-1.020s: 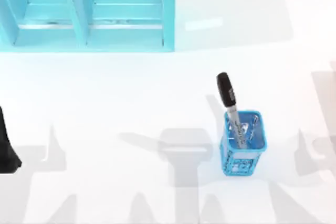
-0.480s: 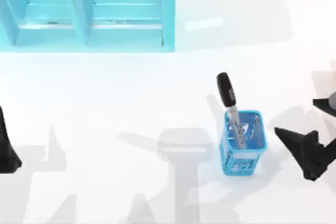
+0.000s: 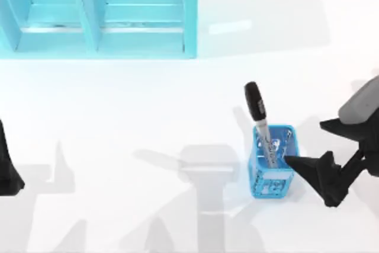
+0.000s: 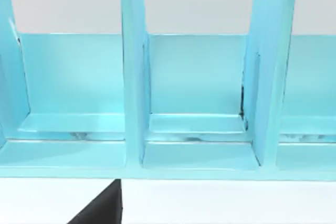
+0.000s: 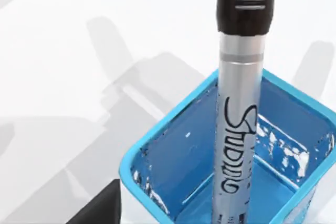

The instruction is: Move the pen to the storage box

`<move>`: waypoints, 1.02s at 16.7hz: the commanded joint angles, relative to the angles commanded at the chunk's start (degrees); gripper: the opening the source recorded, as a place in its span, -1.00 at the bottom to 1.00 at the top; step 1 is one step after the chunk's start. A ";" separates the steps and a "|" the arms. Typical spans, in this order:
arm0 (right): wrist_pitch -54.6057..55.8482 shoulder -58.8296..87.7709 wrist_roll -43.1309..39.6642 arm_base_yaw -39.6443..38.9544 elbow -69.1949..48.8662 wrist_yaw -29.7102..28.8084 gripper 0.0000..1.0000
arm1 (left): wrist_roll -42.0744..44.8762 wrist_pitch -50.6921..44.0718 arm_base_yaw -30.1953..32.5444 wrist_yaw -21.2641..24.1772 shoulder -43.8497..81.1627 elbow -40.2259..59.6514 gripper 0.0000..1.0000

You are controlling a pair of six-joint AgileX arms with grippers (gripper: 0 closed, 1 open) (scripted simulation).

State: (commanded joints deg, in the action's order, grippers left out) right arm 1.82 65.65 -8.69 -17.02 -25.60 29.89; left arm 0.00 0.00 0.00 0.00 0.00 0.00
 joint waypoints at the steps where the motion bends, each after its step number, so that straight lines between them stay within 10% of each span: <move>1: 0.00 0.00 0.00 0.00 0.00 0.00 1.00 | 0.00 0.00 0.00 0.00 0.00 0.00 1.00; 17: 26.01 29.32 7.41 -10.56 -6.45 -8.81 1.00 | 0.00 0.00 0.00 0.00 0.00 0.00 1.00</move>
State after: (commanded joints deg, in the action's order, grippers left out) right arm 27.83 94.97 -1.29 -27.59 -32.06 21.08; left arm 0.00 0.00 0.00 0.00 0.00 0.00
